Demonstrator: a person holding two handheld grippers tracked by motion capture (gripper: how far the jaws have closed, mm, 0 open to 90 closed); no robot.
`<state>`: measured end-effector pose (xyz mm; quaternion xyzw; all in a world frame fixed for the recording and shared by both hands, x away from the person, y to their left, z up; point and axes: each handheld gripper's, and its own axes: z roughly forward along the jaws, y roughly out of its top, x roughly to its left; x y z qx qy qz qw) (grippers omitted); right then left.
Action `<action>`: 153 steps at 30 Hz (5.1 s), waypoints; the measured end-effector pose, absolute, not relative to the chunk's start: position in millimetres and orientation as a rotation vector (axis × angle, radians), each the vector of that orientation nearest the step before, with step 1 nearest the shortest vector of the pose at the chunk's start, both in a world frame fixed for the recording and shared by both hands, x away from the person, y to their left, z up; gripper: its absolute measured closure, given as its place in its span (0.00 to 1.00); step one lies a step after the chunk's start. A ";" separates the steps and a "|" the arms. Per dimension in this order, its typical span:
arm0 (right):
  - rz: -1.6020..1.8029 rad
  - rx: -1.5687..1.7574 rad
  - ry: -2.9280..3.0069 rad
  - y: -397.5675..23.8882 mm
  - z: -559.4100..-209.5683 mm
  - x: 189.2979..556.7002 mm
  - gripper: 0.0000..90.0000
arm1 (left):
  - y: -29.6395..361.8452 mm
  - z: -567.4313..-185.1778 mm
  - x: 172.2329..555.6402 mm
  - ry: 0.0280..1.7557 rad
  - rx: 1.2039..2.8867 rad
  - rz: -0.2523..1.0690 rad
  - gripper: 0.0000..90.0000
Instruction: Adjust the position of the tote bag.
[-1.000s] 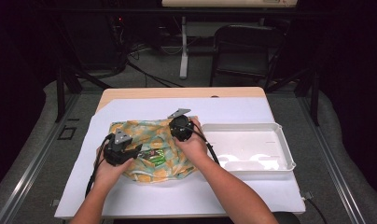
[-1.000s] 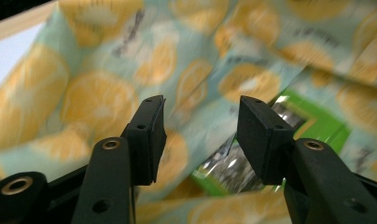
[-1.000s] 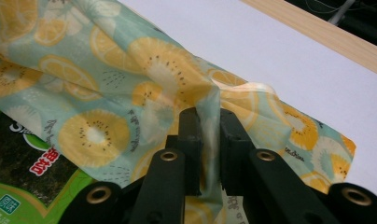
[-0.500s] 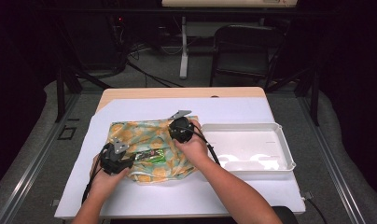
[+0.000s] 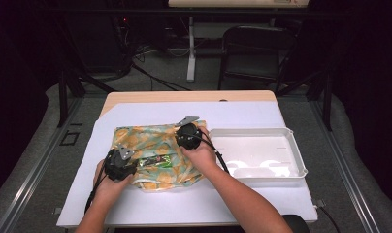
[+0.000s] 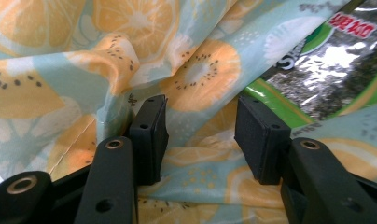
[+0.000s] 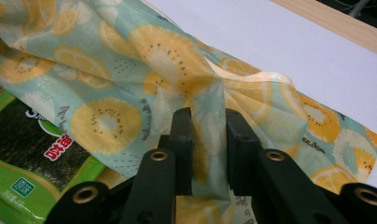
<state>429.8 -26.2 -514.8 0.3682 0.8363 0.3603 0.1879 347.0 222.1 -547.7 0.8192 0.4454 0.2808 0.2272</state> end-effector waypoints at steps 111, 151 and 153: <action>0.976 0.925 2.422 0.1 -515.2 390.1 0.78 | 220.3 -528.1 350.1 1.143 2.109 0.776 1.00; 0.831 0.909 2.452 4.2 -543.3 408.1 1.00 | 218.4 -528.7 350.8 1.139 2.091 0.778 1.00; 0.852 0.912 2.449 2.8 -541.1 408.2 1.00 | 219.1 -528.1 351.6 1.134 2.098 0.782 1.00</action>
